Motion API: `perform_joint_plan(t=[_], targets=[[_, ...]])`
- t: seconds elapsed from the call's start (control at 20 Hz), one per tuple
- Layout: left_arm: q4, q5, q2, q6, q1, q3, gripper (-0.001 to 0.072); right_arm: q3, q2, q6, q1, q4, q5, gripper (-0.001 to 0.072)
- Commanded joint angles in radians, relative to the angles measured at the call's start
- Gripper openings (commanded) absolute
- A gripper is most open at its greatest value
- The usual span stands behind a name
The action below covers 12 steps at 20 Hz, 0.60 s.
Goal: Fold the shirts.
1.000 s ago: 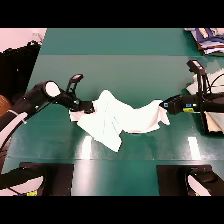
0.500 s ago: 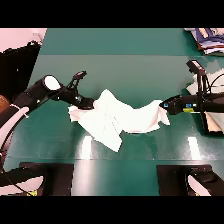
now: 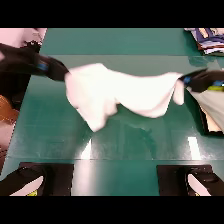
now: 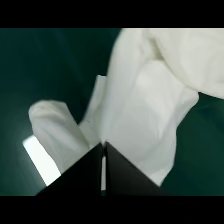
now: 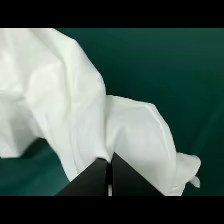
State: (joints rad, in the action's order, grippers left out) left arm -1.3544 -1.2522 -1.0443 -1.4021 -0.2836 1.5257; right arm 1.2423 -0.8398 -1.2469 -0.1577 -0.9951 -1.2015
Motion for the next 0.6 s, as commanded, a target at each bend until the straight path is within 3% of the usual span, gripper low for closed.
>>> perform_joint_plan(t=[0.0, 0.25, 0.55], targets=[[-0.142, -0.039, 0.153, -0.013, 0.000, 0.225, 0.0026, 0.233, 0.000, 0.021, 0.071, -0.003, -0.014, 0.0011], [-0.126, -0.074, 0.195, -0.050, 0.000, 0.560, 0.0026, 0.472, 0.000, 0.021, 0.160, -0.003, -0.053, 0.0011], [-0.075, -0.106, 0.187, -0.068, 0.000, 0.613, 0.0026, 0.702, -0.067, -0.004, 0.260, 0.000, -0.250, 0.0011]])
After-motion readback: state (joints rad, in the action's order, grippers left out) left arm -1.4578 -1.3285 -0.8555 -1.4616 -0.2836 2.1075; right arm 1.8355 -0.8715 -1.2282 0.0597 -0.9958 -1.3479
